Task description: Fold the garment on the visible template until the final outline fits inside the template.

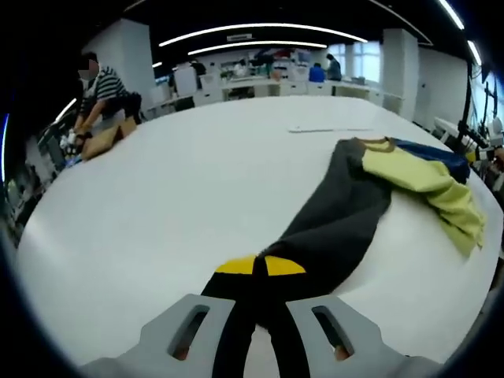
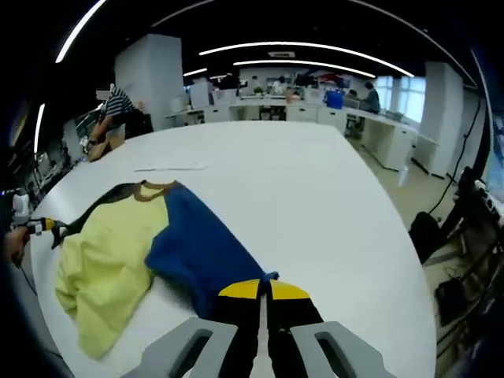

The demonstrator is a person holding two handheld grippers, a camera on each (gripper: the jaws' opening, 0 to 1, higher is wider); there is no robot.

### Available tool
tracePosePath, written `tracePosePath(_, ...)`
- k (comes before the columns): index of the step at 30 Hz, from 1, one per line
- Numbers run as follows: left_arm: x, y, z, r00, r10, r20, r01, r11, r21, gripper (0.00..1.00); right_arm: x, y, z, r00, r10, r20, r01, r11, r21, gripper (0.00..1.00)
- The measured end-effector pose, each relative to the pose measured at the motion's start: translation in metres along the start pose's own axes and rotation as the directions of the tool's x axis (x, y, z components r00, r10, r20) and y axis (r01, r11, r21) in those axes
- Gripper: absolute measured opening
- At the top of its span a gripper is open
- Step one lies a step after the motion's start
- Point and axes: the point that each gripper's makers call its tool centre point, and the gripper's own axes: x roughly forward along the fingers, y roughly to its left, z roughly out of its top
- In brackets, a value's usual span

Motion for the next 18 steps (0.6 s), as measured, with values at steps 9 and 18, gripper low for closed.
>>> tracePosePath(9, 0.007, 0.006, 0.001, 0.999, -0.039, -0.022, 0.04, 0.997, 0.064, 0.0, 0.008, -0.016, 0.011, 0.999, -0.029, -0.019, 0.028, 0.999, -0.045, 0.0)
tracePosePath(18, 0.018, 0.018, -0.002, 0.998, -0.015, -0.062, 0.022, 0.992, 0.125, 0.0, 0.024, -0.033, 0.012, 0.997, -0.059, -0.05, 0.055, 0.996, -0.07, 0.0)
